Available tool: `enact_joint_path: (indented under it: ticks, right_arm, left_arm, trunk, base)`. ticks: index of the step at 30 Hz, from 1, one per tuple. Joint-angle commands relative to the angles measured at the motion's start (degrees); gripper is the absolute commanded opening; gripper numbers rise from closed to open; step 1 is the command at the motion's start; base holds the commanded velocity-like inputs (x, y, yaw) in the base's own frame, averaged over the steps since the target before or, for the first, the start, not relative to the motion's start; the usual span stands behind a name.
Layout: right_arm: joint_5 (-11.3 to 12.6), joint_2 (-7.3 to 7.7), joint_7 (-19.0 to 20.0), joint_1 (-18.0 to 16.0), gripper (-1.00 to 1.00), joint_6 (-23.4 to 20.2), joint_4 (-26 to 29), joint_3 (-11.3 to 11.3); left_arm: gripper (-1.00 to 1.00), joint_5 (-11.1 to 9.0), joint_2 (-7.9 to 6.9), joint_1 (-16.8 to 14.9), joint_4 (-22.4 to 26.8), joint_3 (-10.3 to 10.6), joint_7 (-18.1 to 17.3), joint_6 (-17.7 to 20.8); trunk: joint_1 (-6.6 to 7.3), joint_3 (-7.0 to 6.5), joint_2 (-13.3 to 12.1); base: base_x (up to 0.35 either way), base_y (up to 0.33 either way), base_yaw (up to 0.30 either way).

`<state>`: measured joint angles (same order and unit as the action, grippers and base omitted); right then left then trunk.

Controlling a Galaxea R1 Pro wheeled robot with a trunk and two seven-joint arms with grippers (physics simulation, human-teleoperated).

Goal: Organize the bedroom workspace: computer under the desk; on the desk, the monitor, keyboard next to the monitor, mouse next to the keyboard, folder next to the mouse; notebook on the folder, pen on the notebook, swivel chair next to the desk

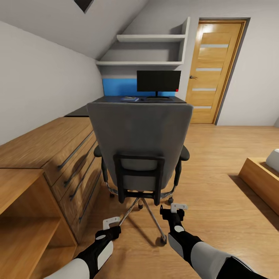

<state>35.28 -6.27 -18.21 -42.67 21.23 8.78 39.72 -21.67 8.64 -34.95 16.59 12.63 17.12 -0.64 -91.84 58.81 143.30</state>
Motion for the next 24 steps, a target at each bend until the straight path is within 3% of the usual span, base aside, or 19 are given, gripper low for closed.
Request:
enact_joint_path:
  ticks: [1, 24]
  right_arm:
    - [0.4, -0.05, -0.3, 0.0, 1.0, 0.4, 0.0, 0.5]
    - [0.4, -0.3, -0.4, 0.0, 1.0, 2.1, -0.2, 0.4]
  left_arm:
    - [1.0, -0.5, -0.03, 0.0, 0.0, 0.5, 0.4, -0.1]
    - [1.0, -0.5, -0.03, 0.0, 0.1, 0.6, 0.4, -0.2]
  trunk:
    - [0.01, -0.03, 0.0]
    - [0.01, -1.69, 0.0]
  base:
    - [0.0, 0.0, 0.0]
    - [0.0, 0.0, 0.0]
